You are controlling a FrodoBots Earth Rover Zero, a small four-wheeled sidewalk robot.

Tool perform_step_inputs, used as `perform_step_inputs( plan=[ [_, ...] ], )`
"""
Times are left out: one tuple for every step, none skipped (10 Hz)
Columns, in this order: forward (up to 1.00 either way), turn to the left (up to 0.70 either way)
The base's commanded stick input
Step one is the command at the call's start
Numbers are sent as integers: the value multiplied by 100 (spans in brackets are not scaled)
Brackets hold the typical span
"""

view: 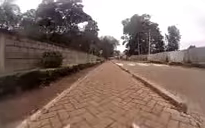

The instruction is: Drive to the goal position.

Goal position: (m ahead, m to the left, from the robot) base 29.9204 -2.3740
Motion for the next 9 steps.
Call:
perform_step_inputs(
  plan=[
    [70,0],
    [70,0],
    [70,0],
    [70,0],
    [70,0],
    [70,0],
    [70,0],
    [70,0],
    [70,0]
  ],
)
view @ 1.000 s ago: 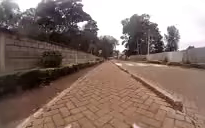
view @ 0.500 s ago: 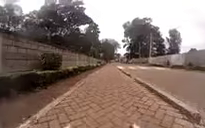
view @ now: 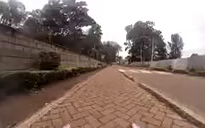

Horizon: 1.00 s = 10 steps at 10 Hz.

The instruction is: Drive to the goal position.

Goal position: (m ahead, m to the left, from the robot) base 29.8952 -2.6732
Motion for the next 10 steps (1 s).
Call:
perform_step_inputs(
  plan=[
    [70,0],
    [70,0],
    [70,-17],
    [70,-34],
    [70,-28],
    [70,-19],
    [70,-35],
    [70,-35],
    [70,0],
    [70,0]
  ],
)
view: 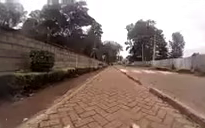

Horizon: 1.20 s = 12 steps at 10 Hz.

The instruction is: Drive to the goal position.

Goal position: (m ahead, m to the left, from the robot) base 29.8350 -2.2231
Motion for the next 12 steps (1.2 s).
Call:
perform_step_inputs(
  plan=[
    [70,0],
    [70,0],
    [70,0],
    [70,0],
    [70,0],
    [70,0],
    [70,0],
    [70,0],
    [70,0],
    [70,0],
    [70,0],
    [70,0]
  ],
)
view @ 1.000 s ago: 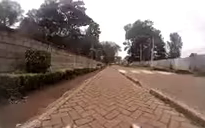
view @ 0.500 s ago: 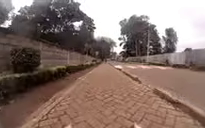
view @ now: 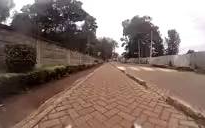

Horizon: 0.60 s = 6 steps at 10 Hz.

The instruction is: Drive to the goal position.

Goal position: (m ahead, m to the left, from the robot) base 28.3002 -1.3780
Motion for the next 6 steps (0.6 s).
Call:
perform_step_inputs(
  plan=[
    [70,0],
    [70,0],
    [70,0],
    [70,0],
    [70,0],
    [70,0]
  ],
)
